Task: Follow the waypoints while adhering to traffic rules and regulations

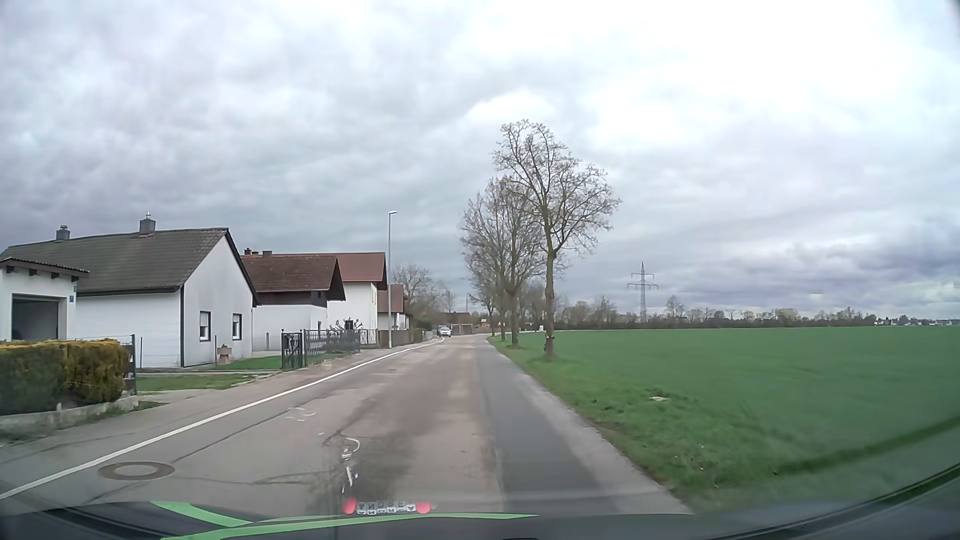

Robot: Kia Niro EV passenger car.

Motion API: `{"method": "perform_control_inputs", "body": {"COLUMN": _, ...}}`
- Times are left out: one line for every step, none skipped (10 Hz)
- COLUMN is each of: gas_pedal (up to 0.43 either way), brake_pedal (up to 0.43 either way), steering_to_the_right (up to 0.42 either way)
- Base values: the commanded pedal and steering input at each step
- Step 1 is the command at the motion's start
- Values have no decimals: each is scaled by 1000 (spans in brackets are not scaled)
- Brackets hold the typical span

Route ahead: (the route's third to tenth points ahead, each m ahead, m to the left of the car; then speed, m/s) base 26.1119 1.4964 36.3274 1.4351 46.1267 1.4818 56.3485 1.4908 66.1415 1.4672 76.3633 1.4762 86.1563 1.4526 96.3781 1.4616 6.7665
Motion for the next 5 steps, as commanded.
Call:
{"method": "perform_control_inputs", "body": {"gas_pedal": 150, "brake_pedal": 0, "steering_to_the_right": 0}}
{"method": "perform_control_inputs", "body": {"gas_pedal": 150, "brake_pedal": 0, "steering_to_the_right": 0}}
{"method": "perform_control_inputs", "body": {"gas_pedal": 150, "brake_pedal": 0, "steering_to_the_right": 0}}
{"method": "perform_control_inputs", "body": {"gas_pedal": 150, "brake_pedal": 0, "steering_to_the_right": 0}}
{"method": "perform_control_inputs", "body": {"gas_pedal": 150, "brake_pedal": 0, "steering_to_the_right": 0}}
